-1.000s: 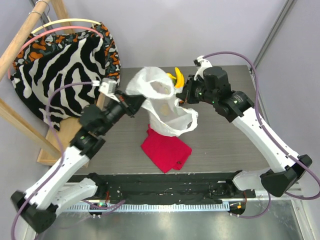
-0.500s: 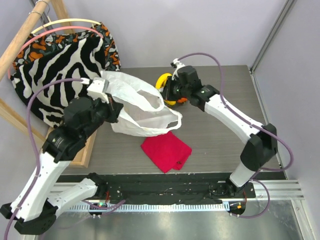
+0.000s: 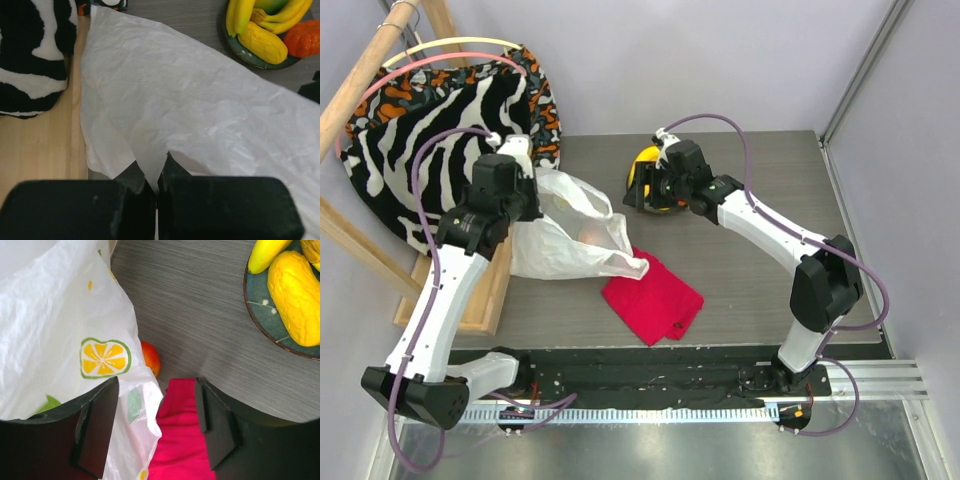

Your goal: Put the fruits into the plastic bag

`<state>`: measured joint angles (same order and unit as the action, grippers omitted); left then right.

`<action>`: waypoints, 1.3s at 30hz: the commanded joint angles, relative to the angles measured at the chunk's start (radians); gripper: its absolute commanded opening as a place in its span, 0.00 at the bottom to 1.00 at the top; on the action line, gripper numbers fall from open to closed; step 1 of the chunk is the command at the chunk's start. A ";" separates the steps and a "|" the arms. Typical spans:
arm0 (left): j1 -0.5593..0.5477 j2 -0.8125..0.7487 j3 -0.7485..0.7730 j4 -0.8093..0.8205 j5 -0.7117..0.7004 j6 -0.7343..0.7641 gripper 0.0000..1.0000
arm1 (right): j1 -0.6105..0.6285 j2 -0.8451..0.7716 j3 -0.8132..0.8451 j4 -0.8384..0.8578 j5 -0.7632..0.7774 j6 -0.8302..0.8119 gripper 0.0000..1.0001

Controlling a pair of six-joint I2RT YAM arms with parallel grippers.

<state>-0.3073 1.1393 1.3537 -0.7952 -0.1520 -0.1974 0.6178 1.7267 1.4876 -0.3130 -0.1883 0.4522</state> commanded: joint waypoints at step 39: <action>0.430 -0.027 -0.142 0.229 0.193 -0.014 0.00 | 0.273 0.076 -0.386 0.640 0.303 -0.265 0.84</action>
<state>0.1146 1.1168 1.2148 -0.6159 0.0265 -0.2276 0.8864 1.7706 1.0328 0.2253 0.0929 0.2283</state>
